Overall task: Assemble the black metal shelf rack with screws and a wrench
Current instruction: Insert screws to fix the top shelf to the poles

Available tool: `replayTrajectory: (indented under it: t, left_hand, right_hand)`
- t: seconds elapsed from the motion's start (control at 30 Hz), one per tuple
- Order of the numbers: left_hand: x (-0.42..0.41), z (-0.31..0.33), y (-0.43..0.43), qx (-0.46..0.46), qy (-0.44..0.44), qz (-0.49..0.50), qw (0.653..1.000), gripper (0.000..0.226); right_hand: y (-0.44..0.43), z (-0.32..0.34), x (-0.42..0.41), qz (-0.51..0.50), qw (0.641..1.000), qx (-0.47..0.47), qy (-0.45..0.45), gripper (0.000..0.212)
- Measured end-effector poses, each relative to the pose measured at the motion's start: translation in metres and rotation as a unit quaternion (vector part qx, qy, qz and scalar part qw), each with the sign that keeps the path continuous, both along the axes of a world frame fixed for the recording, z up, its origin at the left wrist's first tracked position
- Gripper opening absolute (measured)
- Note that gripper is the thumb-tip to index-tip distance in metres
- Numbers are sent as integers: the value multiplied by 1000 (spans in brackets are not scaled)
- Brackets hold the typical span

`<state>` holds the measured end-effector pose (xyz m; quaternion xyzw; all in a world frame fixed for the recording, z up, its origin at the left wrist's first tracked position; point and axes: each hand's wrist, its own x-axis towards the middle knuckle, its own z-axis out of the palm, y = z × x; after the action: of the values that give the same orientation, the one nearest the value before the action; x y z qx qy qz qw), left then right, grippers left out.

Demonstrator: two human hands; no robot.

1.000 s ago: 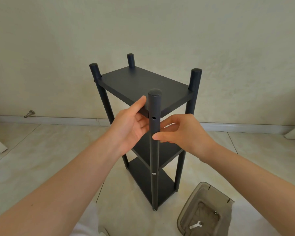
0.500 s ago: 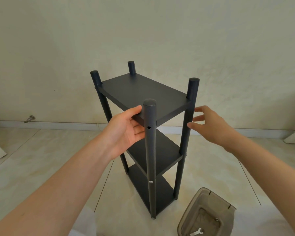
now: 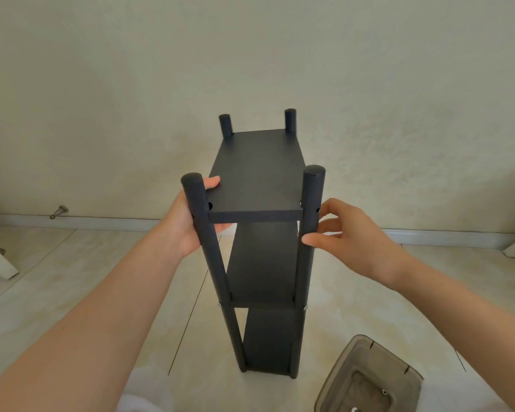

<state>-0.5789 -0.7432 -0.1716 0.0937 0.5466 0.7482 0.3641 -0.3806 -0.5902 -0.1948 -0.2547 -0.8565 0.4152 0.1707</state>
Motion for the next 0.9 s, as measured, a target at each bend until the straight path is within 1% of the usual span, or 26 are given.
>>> replayTrajectory:
  t: [0.07, 0.13, 0.2, 0.27, 0.33, 0.4, 0.5, 0.57, 0.6, 0.67, 0.7, 0.77, 0.83, 0.9]
  left_hand:
    - [-3, 1, 1, -9, -6, 35, 999, 15]
    - [-7, -2, 5, -3, -17, 104, 994, 27]
    - [-12, -6, 8, 1, -14, 186, 983, 35]
    - [-14, -7, 8, -23, 10, 252, 967, 34]
    - [-15, -8, 5, -64, 50, 299, 951, 31]
    - [-14, -10, 0, -85, 92, 319, 939, 31]
    - [-7, -11, -10, -115, 198, 352, 908, 20]
    - [4, -5, -19, -91, 262, 397, 875, 14]
    - [10, -1, -23, -66, 284, 415, 861, 18]
    - [27, 4, -29, -28, 323, 418, 849, 24]
    - [37, 4, -30, -24, 332, 405, 852, 25]
    - [57, -4, -32, -39, 336, 358, 870, 20]
    - [76, -15, -33, -73, 334, 289, 894, 15]
    - [89, -25, -32, -126, 319, 190, 920, 25]
  right_hand:
    - [-6, 1, 1, -6, 1000, -5, 3, 27]
    - [-12, 2, 1, -11, 1000, -11, 10, 29]
    - [-18, 2, -1, -20, 999, -20, 22, 28]
    - [-24, 2, -3, -29, 998, -35, 34, 28]
    - [-29, 1, -4, -33, 997, -54, 50, 28]
    - [-34, -1, -7, -34, 995, -66, 61, 28]
    - [-40, -4, -12, -34, 996, -51, 59, 30]
    - [-42, -5, -16, -26, 997, -42, 63, 32]
    - [-42, -5, -17, -16, 997, -35, 61, 33]
    - [-42, -2, -20, 16, 999, -13, 42, 33]
    - [-42, 1, -20, 32, 999, 3, 30, 33]
    - [-38, 7, -17, 43, 998, 44, 25, 29]
    - [-34, 15, -12, 24, 995, 80, 46, 23]
    - [-31, 21, -7, 1, 992, 96, 81, 23]
